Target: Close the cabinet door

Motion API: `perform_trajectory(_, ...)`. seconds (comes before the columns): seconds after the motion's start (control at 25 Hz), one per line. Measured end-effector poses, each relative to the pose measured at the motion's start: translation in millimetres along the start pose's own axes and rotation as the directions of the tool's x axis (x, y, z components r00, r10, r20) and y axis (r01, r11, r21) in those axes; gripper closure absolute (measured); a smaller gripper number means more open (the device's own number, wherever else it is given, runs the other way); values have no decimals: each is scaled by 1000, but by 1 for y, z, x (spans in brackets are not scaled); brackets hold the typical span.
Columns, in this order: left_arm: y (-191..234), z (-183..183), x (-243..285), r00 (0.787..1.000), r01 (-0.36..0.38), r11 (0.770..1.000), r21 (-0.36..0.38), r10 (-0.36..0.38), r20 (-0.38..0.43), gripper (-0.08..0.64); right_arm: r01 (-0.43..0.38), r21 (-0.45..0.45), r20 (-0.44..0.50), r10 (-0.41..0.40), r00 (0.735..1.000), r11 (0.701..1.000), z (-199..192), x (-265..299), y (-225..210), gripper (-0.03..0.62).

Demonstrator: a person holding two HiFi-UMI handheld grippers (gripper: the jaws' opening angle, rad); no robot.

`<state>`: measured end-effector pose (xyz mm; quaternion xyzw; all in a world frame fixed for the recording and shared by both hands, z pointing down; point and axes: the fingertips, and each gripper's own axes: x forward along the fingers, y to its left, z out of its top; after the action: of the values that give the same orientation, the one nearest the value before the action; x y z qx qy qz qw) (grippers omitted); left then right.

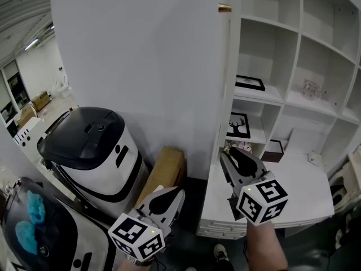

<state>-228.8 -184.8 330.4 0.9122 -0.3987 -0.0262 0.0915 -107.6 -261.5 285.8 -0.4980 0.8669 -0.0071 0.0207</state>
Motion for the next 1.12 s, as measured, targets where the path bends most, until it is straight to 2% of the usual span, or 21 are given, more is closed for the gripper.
perform_trajectory(0.2, 4, 5, -7, 999, -45, 999, 16, 45, 7, 554, 5, -21, 8, -4, 1000, 1000, 6, 21, -4, 462)
perform_trajectory(0.52, -1, 8, -12, 997, -78, 997, 30, 78, 5, 554, 12, -69, 0, -12, 1000, 998, 10, 40, -7, 454)
perform_trajectory(0.64, -2, 8, -12, 996, -89, 996, 31, 89, 2, 554, 13, -58, 0, -13, 1000, 998, 9, 40, -12, 445)
perform_trajectory(1.12, -21, 3, 16, 999, -47, 998, 37, 48, -25, 554, -14, -46, 10, 14, 1000, 999, 11, 24, -31, 446)
